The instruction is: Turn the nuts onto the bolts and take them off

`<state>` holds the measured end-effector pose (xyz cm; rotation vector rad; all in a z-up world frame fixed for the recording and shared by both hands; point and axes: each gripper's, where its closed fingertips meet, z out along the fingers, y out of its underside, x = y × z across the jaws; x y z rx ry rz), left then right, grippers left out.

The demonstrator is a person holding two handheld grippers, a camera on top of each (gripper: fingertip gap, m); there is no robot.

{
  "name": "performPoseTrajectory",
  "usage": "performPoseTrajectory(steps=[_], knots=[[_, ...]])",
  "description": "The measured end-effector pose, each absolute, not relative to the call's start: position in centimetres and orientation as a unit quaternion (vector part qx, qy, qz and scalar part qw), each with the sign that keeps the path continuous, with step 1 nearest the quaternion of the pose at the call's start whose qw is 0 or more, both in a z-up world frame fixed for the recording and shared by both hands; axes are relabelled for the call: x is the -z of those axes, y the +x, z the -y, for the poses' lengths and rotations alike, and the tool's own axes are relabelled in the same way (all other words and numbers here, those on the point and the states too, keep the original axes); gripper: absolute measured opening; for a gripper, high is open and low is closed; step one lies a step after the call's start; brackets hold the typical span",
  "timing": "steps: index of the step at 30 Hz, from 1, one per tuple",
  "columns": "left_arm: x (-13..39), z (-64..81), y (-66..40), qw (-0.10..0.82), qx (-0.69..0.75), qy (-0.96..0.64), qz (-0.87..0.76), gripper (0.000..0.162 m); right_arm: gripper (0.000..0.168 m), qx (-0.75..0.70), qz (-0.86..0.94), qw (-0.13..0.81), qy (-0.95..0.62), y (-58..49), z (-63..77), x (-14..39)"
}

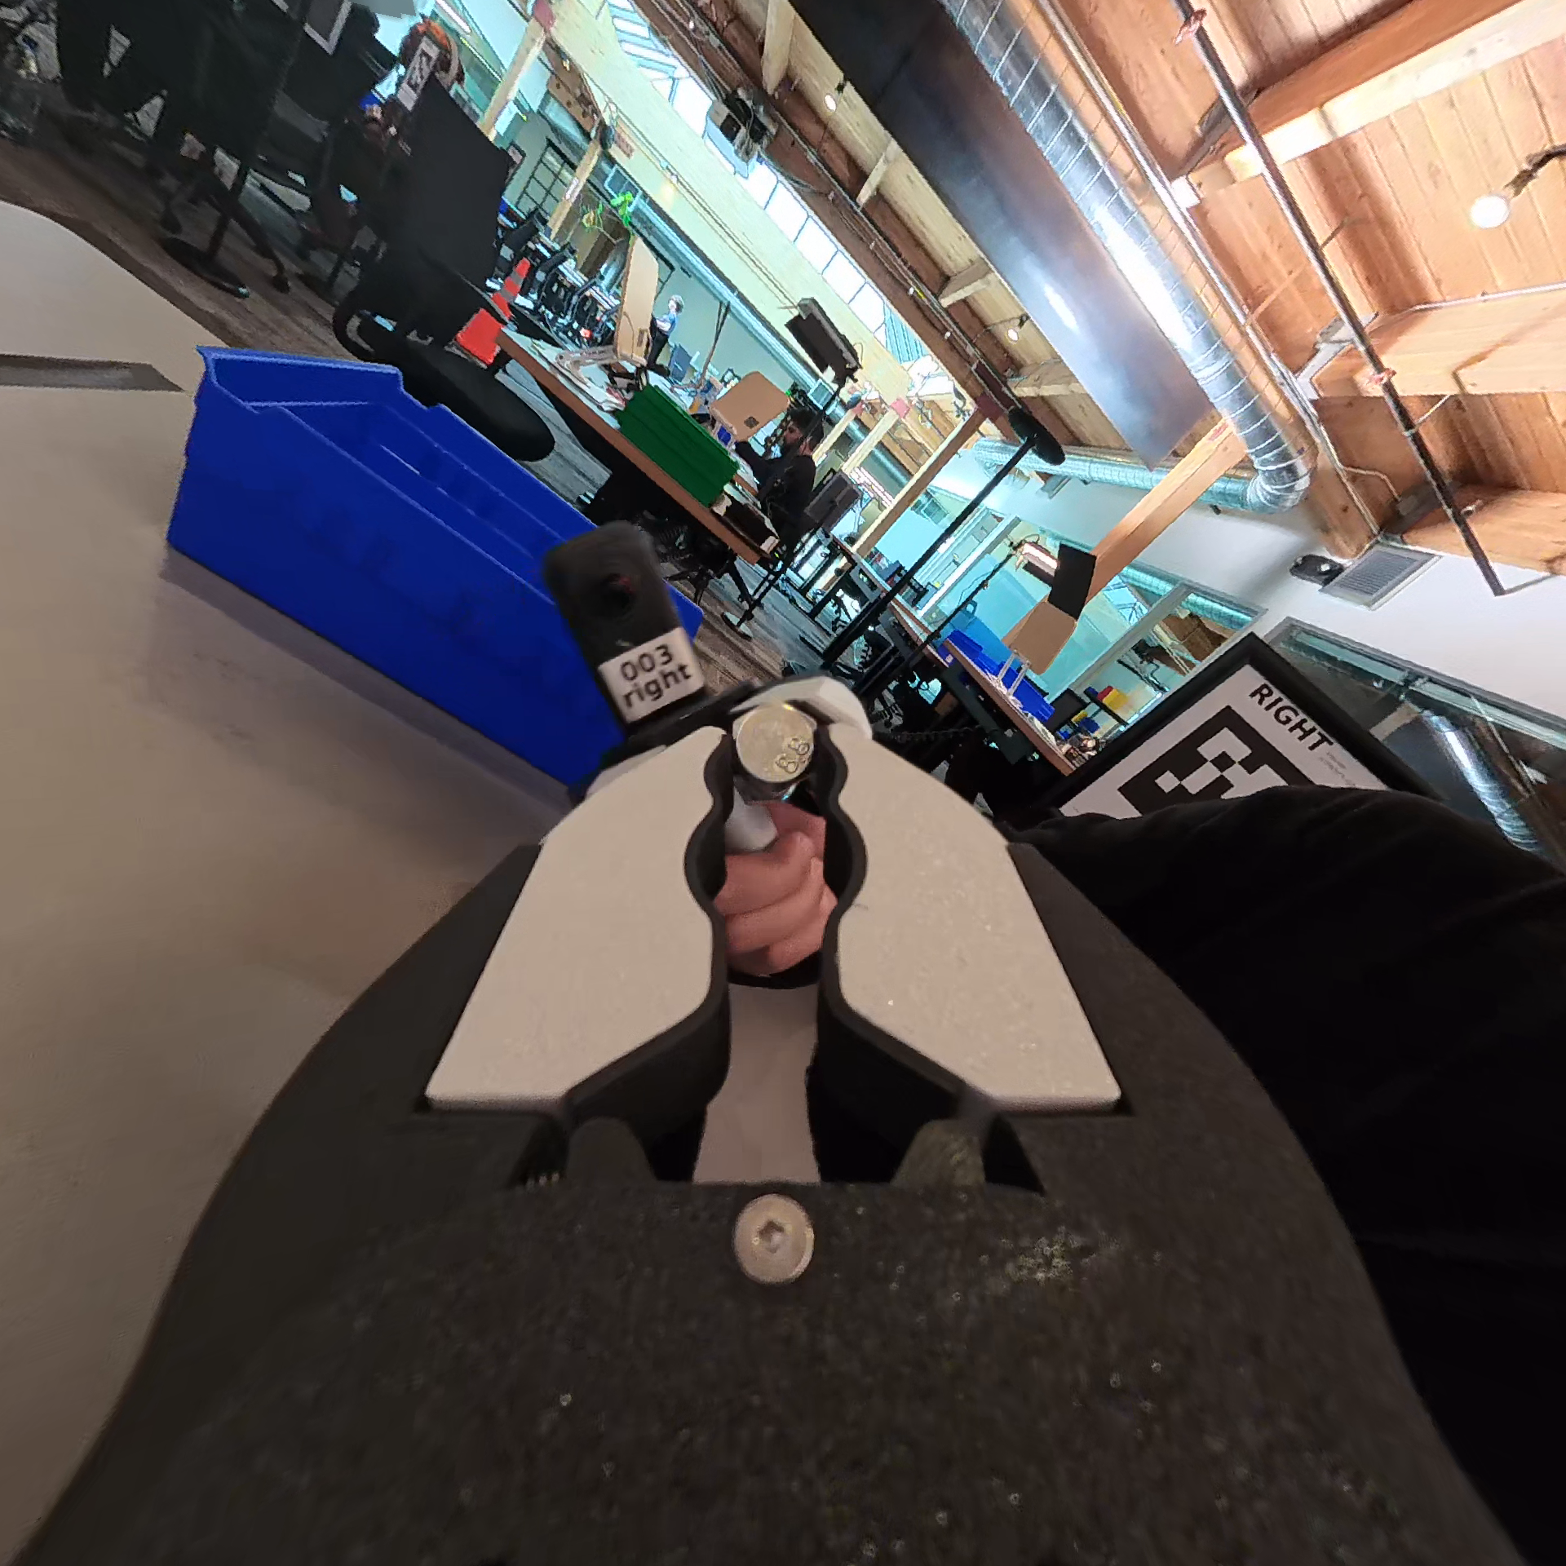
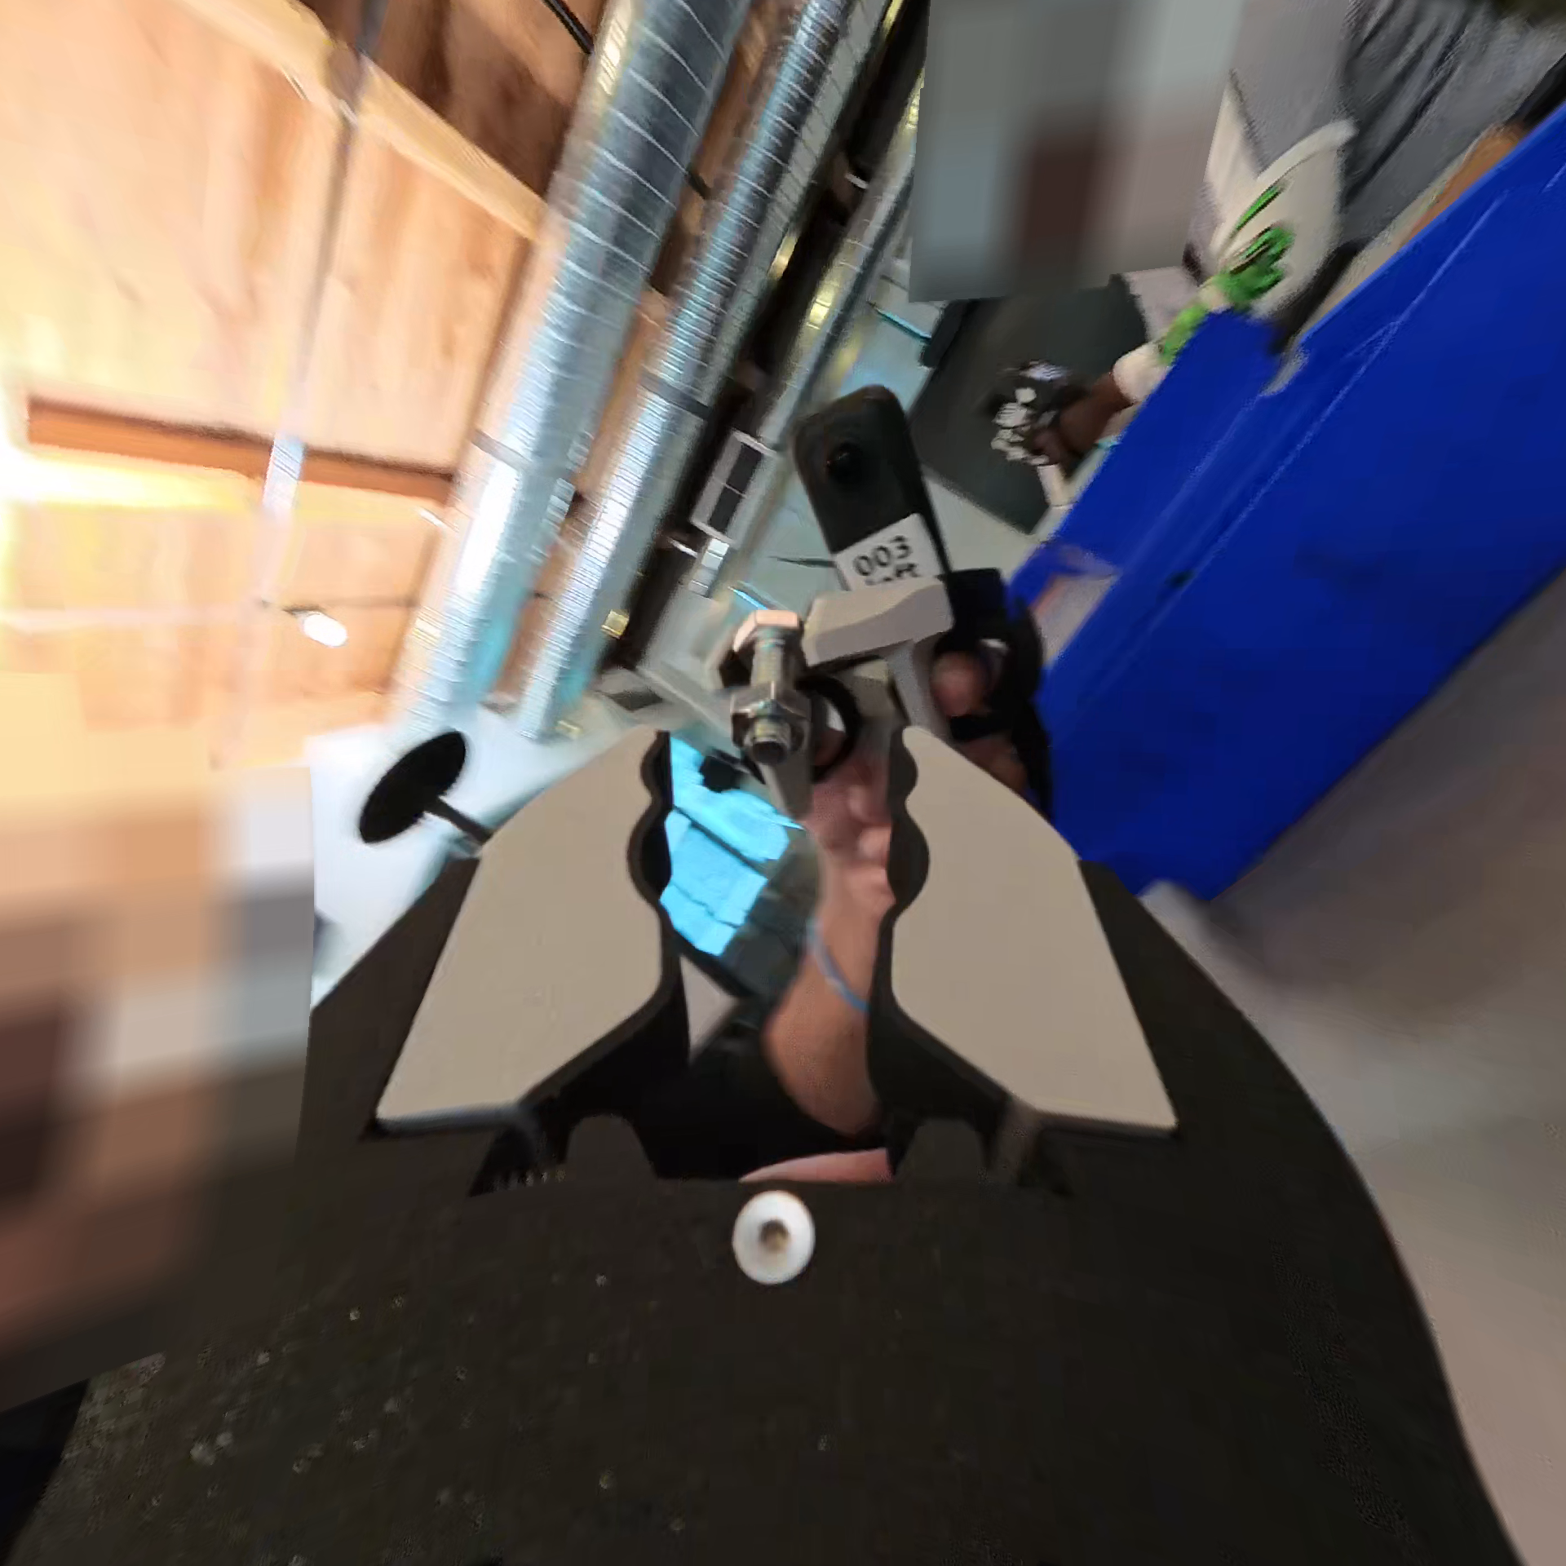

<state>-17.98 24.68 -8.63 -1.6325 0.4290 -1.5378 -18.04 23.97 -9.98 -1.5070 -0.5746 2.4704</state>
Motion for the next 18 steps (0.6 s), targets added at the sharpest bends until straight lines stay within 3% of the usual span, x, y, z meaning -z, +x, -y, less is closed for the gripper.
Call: performPoseTrajectory(steps=[6,8,13,15,18], knots=[[8.8,-24.7,-18.0,0.414,0.607,-0.656,-0.172,0.017,0.053,-0.596,0.400,0.428,-0.550,-17.7,-25.4,11.2],[8.9,-24.7,-17.9,0.413,0.606,-0.658,-0.173,0.017,0.049,-0.535,0.437,0.494,-0.528,-17.4,-25.1,10.5],[9.3,-24.7,-17.3,0.403,0.612,-0.658,-0.176,0.017,0.040,-0.517,0.454,0.498,-0.529,-17.6,-24.6,10.6],[9.6,-24.7,-16.9,0.401,0.609,-0.662,-0.177,0.017,0.017,-0.518,0.465,0.487,-0.527,-17.6,-24.4,10.9],[9.8,-24.8,-17.0,0.404,0.602,-0.666,-0.175,0.017,0.017,-0.513,0.470,0.470,-0.543,-17.7,-24.5,11.3]])
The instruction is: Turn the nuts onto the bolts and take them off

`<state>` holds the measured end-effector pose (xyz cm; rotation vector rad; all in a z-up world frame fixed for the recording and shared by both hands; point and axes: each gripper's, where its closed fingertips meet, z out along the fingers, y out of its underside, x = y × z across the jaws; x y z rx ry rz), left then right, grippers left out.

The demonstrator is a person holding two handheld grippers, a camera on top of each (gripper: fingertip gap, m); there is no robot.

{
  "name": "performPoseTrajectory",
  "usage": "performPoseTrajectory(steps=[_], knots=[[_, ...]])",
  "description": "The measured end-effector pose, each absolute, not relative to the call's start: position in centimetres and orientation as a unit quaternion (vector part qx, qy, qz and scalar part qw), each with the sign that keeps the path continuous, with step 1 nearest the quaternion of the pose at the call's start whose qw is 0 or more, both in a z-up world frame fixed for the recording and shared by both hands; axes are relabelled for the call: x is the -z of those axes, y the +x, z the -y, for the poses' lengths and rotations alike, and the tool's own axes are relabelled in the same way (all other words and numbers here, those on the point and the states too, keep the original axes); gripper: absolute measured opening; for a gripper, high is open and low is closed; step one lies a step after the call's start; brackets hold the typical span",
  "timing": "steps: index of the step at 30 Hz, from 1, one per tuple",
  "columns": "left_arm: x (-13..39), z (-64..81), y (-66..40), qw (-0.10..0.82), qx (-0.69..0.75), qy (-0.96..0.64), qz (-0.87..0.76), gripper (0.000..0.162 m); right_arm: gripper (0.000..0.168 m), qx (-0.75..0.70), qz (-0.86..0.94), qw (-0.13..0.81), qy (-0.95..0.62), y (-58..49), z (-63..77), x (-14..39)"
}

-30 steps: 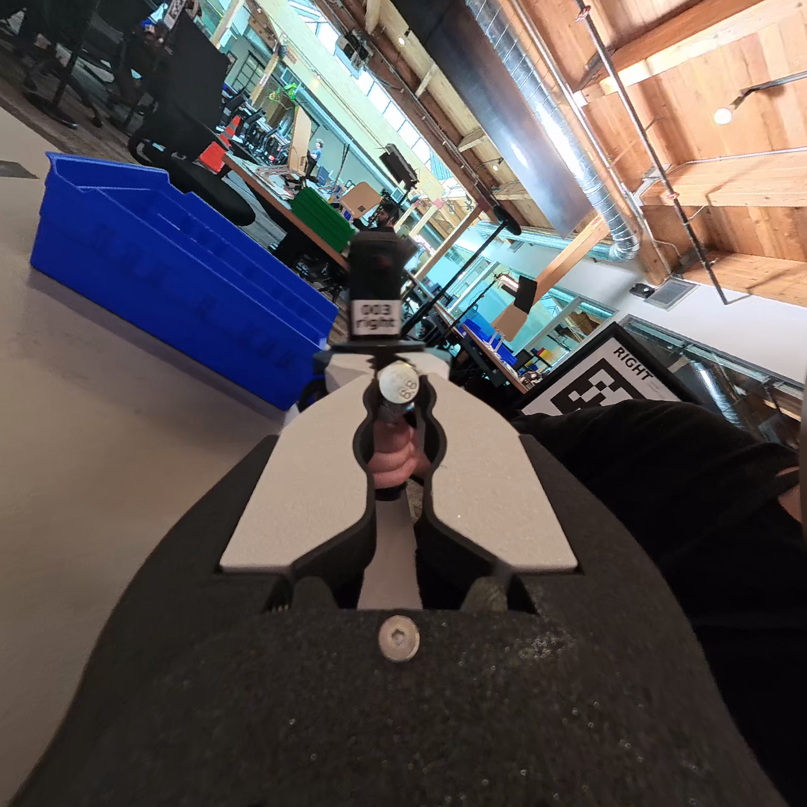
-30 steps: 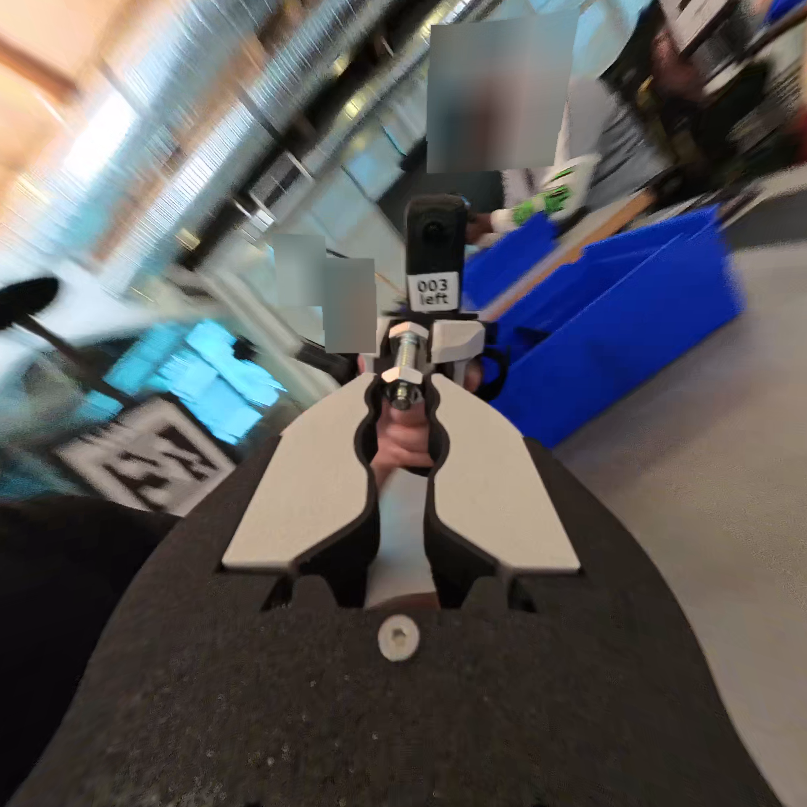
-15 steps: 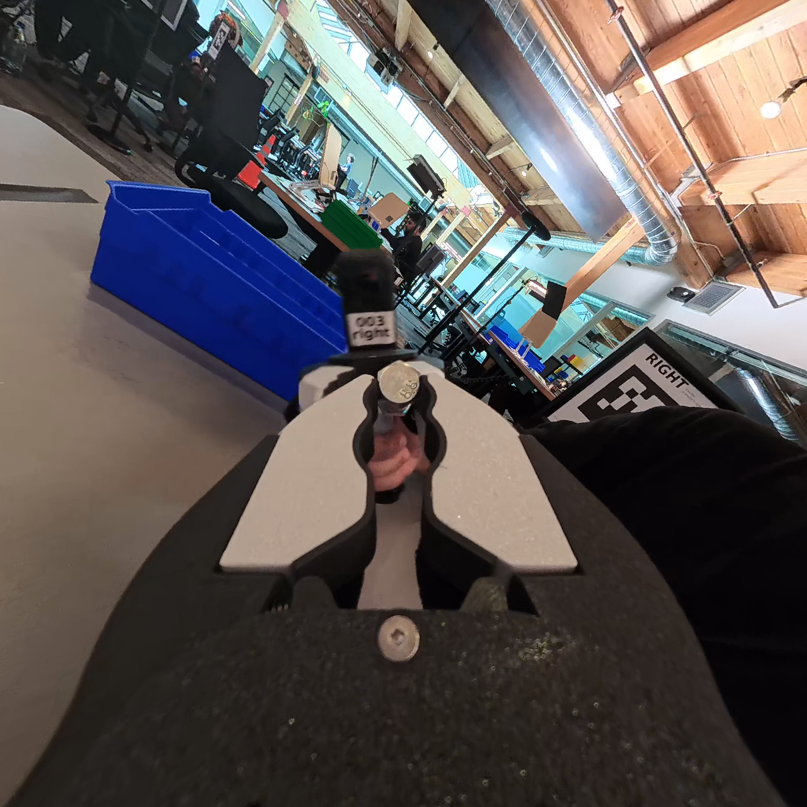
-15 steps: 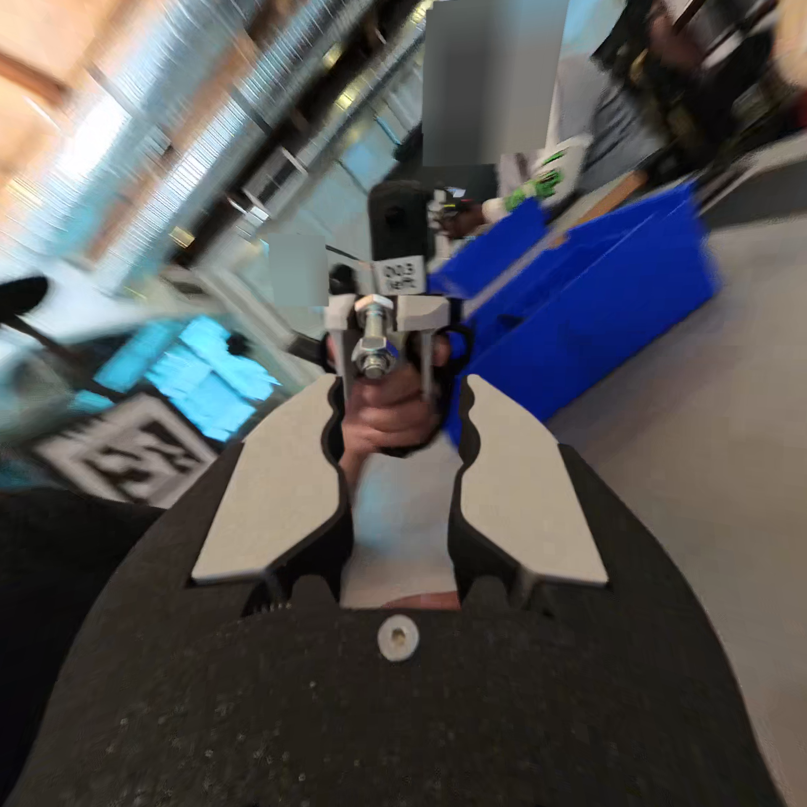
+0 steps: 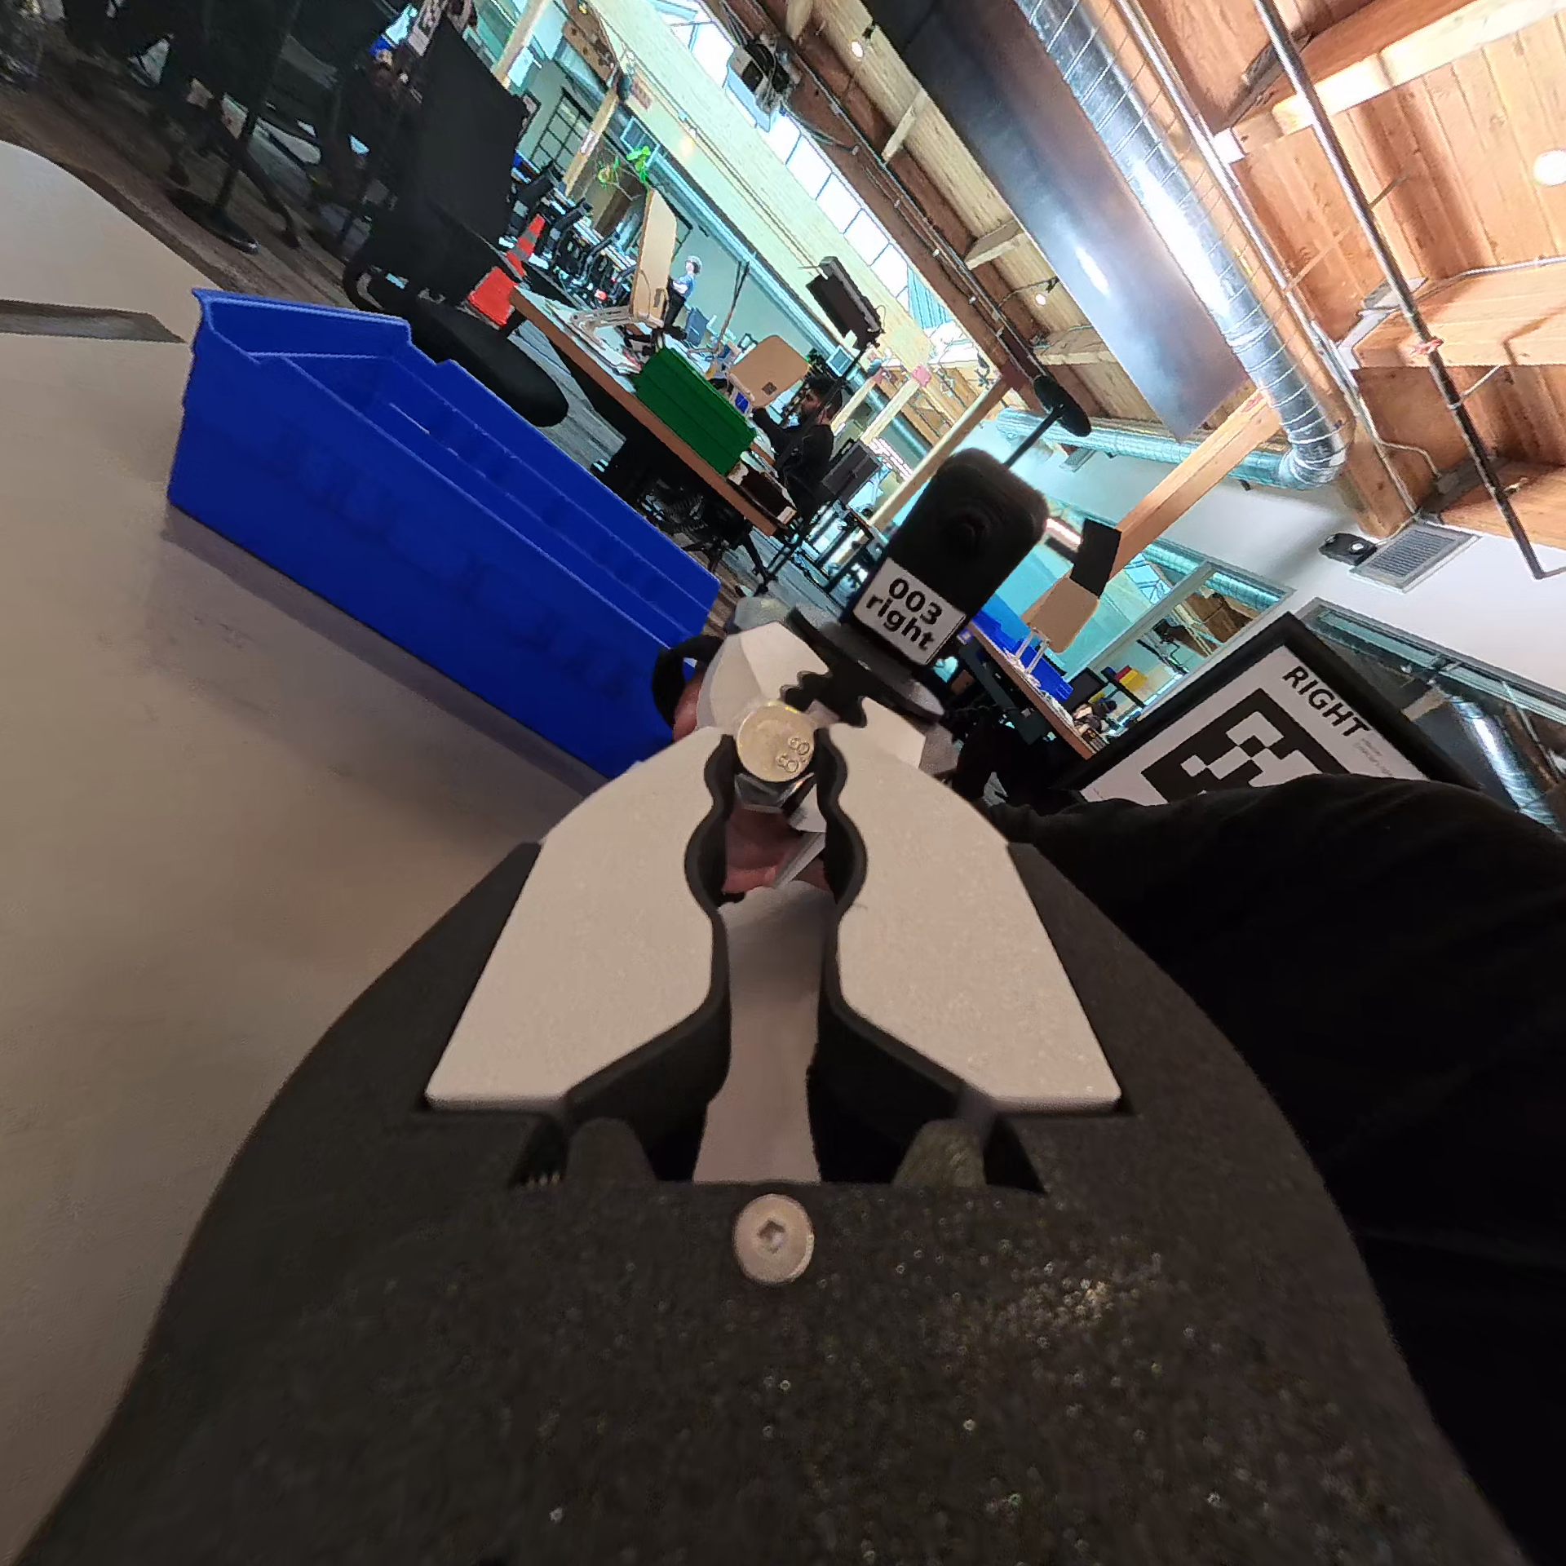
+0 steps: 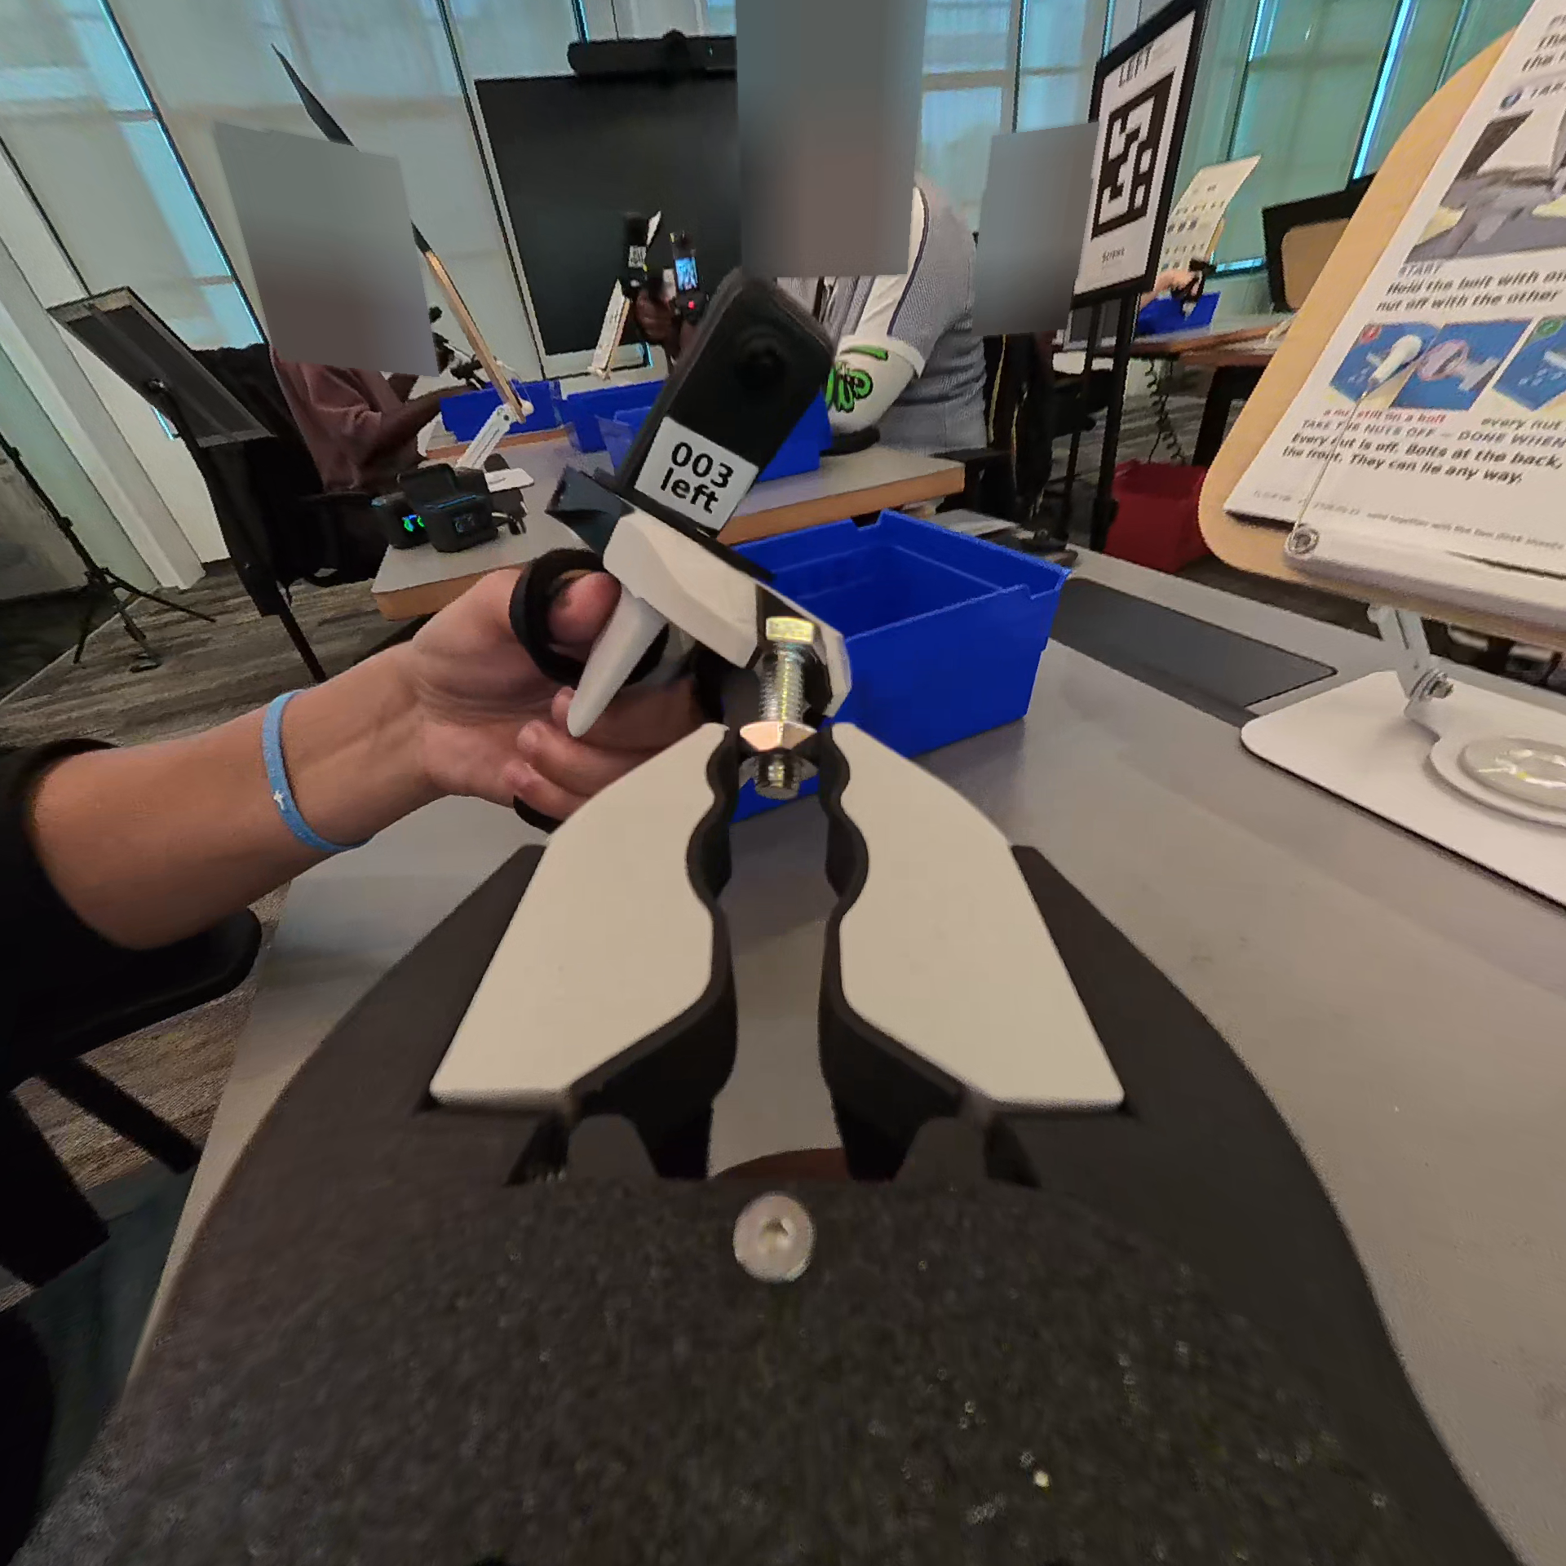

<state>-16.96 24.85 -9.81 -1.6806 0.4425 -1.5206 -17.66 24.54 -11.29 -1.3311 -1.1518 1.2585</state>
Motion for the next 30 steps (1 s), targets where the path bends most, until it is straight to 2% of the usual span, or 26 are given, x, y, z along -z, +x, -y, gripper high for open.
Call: performPoseTrajectory(steps=[3,6,7,11,14,16,20,23,27,30], knots=[[9.6,-24.8,-17.2,0.407,0.603,-0.666,-0.165,0.018,0.017,-0.518,0.477,0.451,-0.549,-17.6,-24.4,11.1],[9.2,-24.5,-18.4,0.440,0.593,-0.664,-0.122,0.055,0.017,-0.474,0.497,0.475,-0.550,-16.7,-25.1,9.9],[9.4,-24.1,-18.8,0.460,0.576,-0.667,-0.111,0.061,0.017,-0.457,0.501,0.490,-0.548,-15.9,-25.5,8.8],[10.8,-20.7,-17.9,0.536,0.520,-0.659,-0.090,0.061,0.017,-0.370,0.487,0.568,-0.551,-10.5,-29.4,2.5],[12.8,-18.4,-15.5,0.534,0.511,-0.666,-0.099,0.061,0.017,-0.307,0.461,0.567,-0.610,-4.0,-34.4,0.6],[14.3,-17.7,-14.2,0.521,0.503,-0.680,-0.112,0.059,0.017,-0.253,0.434,0.539,-0.676,0.7,-38.4,2.6],[16.1,-17.2,-12.0,0.487,0.508,-0.695,-0.146,0.056,0.018,-0.189,0.381,0.342,-0.838,6.9,-43.3,13.5],[16.7,-17.1,-11.2,0.474,0.503,-0.703,-0.169,0.052,0.018,-0.225,0.346,0.241,-0.878,6.2,-43.7,19.6],[16.4,-16.7,-10.9,0.472,0.508,-0.698,-0.178,0.052,0.018,-0.176,0.352,0.218,-0.893,6.0,-45.0,24.2],[16.4,-16.4,-11.0,0.476,0.497,-0.700,-0.189,0.051,0.018,-0.193,0.349,0.205,-0.894,5.0,-45.1,26.1]])
